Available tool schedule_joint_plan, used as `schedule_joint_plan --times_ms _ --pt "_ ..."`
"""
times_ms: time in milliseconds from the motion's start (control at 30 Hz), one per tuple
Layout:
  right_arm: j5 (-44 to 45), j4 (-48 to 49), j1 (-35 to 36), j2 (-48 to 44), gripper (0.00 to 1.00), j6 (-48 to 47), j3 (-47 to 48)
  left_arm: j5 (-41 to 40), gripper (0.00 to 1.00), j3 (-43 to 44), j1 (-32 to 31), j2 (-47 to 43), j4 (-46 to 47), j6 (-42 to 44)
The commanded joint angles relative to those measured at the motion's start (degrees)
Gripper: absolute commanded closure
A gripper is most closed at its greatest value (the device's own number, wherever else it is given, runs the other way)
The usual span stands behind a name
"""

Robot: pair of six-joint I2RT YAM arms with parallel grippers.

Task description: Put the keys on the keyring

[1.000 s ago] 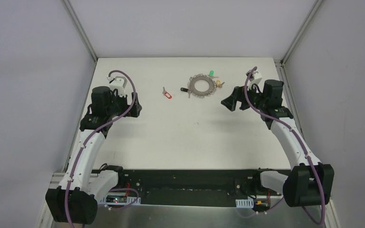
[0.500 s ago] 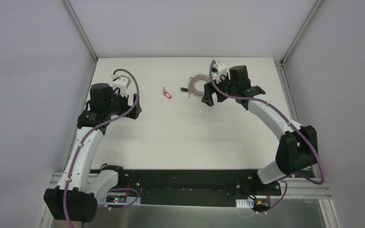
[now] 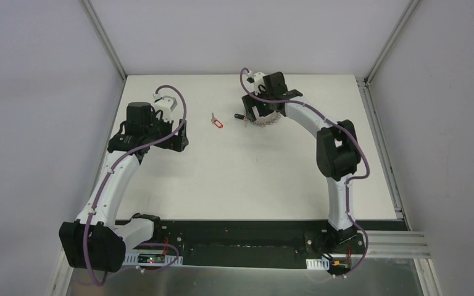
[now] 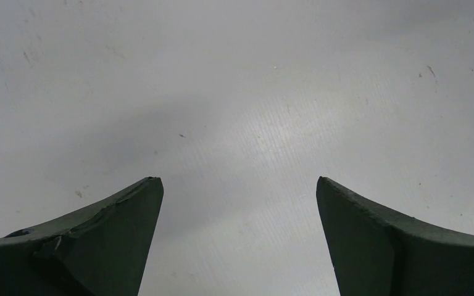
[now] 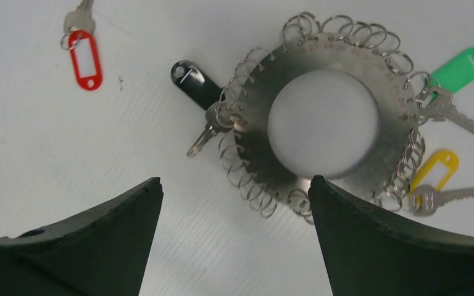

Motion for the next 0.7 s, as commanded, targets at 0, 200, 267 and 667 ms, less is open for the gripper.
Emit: schedule_joint_plan --times_ms 0,200,267,667 --pt "4.06 -5.52 0.02 8.02 0.10 -0.74 11.11 0.94 0.00 1.89 -0.67 0.07 -0.37 -1.40" --pt "4.89 -7.36 -0.14 14.74 0.20 -3.68 16.17 0.44 0.00 1.61 -0.68 -1.16 -0.45 -1.49" --pt "5.62 -7.59 -0.13 15.46 0.23 -4.30 16.20 0.39 0.00 1.19 -0.67 -1.64 -0.28 -1.47" --pt "7.96 -12.50 -2.90 14.64 0.54 -7.19 11.66 0.04 0.00 -1.32 -0.67 -4.33 1.36 -1.08"
